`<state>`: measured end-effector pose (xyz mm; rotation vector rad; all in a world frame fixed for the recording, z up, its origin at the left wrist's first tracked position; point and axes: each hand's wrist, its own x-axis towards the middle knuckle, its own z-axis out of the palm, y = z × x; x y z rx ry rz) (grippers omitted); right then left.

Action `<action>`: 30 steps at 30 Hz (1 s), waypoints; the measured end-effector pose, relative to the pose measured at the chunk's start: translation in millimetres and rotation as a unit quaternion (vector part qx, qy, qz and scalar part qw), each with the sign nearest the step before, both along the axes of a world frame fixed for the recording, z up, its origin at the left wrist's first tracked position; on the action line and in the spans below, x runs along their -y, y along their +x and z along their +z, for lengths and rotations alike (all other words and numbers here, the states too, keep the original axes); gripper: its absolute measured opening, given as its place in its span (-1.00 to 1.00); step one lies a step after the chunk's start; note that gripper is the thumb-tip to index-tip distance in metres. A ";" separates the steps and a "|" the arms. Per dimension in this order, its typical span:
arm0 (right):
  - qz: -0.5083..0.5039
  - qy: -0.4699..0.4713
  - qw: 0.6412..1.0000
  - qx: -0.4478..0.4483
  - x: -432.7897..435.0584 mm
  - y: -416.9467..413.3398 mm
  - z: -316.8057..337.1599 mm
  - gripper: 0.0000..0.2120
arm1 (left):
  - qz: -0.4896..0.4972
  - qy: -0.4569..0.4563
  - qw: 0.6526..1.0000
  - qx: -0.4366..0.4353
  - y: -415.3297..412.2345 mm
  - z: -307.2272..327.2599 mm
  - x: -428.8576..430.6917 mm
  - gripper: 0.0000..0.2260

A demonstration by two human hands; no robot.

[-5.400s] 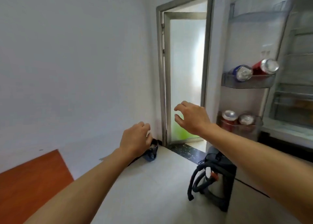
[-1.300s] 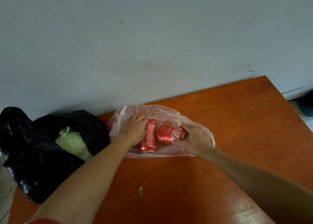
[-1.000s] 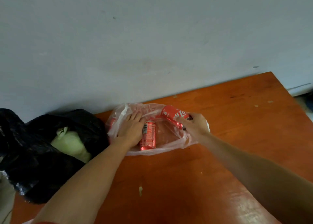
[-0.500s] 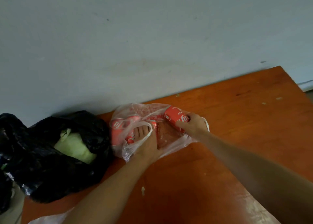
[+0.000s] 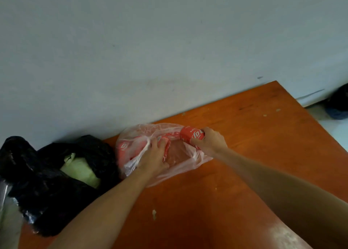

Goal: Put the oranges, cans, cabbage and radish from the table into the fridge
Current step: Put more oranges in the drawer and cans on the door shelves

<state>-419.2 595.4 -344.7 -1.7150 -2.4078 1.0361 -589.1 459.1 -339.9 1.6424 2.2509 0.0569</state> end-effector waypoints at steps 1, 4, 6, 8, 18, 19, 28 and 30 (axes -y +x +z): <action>-0.004 0.012 1.000 -0.015 3.2 6.7 9.1 -0.38 | -0.009 0.002 1.000 -0.027 0.4 7.6 -0.5 -0.32; -0.002 0.061 0.997 -0.046 13.7 32.6 41.3 -0.35 | -0.023 0.018 0.999 -0.034 4.9 36.7 2.6 -0.39; 0.011 0.115 0.993 -0.036 23.1 54.5 62.2 -0.34 | -0.052 0.050 0.997 -0.029 12.9 56.4 4.7 -0.45; 0.022 0.162 0.986 -0.017 36.6 79.3 81.1 -0.33 | -0.089 0.083 0.992 -0.022 24.4 75.9 5.5 -0.48; -0.062 0.291 0.953 0.062 123.5 253.4 166.1 -0.32 | -0.275 0.191 0.941 -0.046 168.8 160.8 -11.9 -0.51; -0.082 0.294 0.950 0.067 133.7 275.7 172.8 -0.32 | -0.293 0.197 0.935 -0.040 190.5 166.7 -11.8 -0.52; -0.251 0.317 0.906 0.122 247.0 505.8 220.0 -0.36 | -0.447 0.246 0.860 0.013 434.2 205.2 16.9 -0.56; -0.293 0.316 0.892 0.137 283.9 575.5 226.7 -0.37 | -0.483 0.252 0.838 0.036 513.4 209.1 32.7 -0.56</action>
